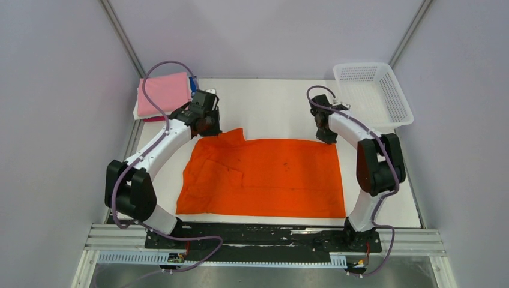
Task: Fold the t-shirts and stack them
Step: Fold the other side of the tshirt into a rectangle
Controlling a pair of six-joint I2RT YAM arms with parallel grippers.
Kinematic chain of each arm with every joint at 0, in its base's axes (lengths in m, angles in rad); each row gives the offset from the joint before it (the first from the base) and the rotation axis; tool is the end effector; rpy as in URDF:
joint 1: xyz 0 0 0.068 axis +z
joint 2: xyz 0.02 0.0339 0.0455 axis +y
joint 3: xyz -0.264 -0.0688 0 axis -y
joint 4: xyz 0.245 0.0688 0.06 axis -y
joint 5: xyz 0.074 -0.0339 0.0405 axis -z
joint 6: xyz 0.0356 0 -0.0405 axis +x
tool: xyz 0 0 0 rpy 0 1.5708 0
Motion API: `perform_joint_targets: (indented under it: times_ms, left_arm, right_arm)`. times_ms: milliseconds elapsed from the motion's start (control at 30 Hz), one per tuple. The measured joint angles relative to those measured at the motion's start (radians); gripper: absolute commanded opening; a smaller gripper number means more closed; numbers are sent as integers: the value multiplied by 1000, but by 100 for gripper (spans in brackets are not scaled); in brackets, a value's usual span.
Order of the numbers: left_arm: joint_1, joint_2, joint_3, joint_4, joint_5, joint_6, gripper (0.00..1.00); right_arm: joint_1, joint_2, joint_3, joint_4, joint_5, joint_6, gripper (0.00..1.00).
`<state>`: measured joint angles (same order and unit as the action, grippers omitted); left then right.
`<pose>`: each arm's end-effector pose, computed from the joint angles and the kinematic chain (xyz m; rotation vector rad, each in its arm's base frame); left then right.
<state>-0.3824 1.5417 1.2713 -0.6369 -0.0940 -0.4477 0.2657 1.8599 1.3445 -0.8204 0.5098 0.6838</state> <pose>0.3091 -0.1207 0.2835 -0.1215 2.4850 -0.2385 0.3543 0.0784 0.1958 0.6331 2.5894 -0.4737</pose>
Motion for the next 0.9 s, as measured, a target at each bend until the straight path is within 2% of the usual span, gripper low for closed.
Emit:
perform_joint_targets:
  times_ms: [233,500,700,900]
  left_arm:
    - [-28,-137,-105,-28,3,-27,0]
    - [-47,-376,-239,-106,-3,-80,0]
    - [-66,-504,-306,-183,-3,-128,0]
    - [-84,-598,-355,-264,-3,-175,0]
  right_arm:
    - [40,-183,-148,22,-23,-5,0]
    - [54,-343,-293,25,-65,-8,0]
    - [61,-454,-345,26,-109,-14,0]
    - [61,-487,-371,26,-151,-17,0]
